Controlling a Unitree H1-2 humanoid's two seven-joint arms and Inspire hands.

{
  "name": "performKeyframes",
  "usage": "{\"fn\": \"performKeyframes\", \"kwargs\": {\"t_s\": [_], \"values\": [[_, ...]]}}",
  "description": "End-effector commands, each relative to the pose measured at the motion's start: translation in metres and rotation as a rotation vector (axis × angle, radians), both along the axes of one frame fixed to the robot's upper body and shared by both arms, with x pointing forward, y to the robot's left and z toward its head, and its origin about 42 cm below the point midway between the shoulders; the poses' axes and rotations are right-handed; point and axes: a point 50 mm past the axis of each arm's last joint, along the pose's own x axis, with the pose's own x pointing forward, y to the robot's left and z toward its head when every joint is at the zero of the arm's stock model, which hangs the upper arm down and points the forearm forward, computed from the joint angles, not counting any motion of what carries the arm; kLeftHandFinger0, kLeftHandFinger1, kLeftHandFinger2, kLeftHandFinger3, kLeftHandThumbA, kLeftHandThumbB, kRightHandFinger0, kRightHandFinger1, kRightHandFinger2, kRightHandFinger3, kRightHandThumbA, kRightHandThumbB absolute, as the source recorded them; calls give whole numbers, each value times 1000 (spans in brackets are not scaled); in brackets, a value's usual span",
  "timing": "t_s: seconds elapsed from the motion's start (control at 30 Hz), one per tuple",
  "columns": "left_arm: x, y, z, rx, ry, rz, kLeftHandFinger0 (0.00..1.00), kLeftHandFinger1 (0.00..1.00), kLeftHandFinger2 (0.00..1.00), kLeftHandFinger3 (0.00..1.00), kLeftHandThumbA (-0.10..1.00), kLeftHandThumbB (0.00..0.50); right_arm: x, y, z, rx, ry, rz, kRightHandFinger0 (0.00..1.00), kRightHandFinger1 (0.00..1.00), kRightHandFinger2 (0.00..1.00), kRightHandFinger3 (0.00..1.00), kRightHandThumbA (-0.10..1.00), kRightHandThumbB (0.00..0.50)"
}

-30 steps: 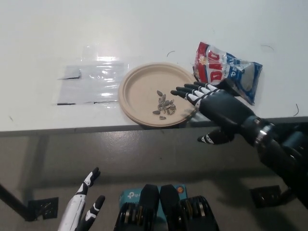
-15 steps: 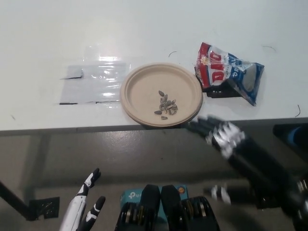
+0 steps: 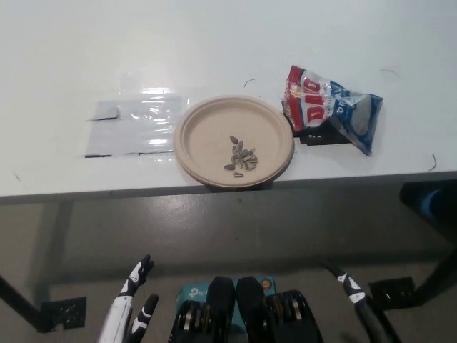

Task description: The robot picks up a small bag of sunflower seeds on the right hand side and take it to the empty plate on the left hand side then pours some sunflower seeds on to the plate.

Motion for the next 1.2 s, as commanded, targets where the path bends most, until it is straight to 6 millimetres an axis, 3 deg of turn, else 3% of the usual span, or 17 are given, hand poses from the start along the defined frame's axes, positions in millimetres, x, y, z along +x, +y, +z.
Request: {"fn": "performKeyframes", "kwargs": {"t_s": [0.0,0.13,0.23,0.37,0.5,0.7,0.8,1.07,1.17], "values": [[13,6,13,-49,-81,22,1000,1000,1000,1000,1000,209,21,-11,8,204,-180,-94,1000,1000,1000,1000,1000,154],[10,7,15,-36,-68,35,1000,1000,1000,1000,1000,225,22,-10,4,242,-168,-89,1000,1000,1000,1000,1000,141],[4,10,16,-19,-60,29,1000,1000,1000,1000,1000,223,16,-8,-1,251,-155,-92,1000,1000,1000,1000,1000,159],[6,14,18,-14,-70,26,1000,1000,1000,1000,1000,195,14,-5,1,268,-168,-88,1000,1000,1000,1000,1000,130],[7,15,17,-30,-69,30,1000,1000,1000,1000,1000,209,20,1,9,297,-195,-90,1000,1000,1000,1000,1000,163],[9,18,17,-17,-62,29,1000,1000,1000,1000,1000,195,31,8,27,316,-257,-69,1000,1000,1000,1000,1000,118],[4,17,16,-20,-54,30,1000,1000,1000,1000,1000,157,31,9,27,323,-260,-61,1000,1000,1000,1000,1000,110],[12,20,19,-38,-71,31,1000,1000,1000,1000,1000,180,38,13,36,313,-298,-62,1000,1000,1000,1000,1000,102],[7,20,16,-30,-64,31,1000,1000,1000,1000,1000,166,38,14,32,289,-288,-56,1000,1000,1000,1000,1000,70]]}}
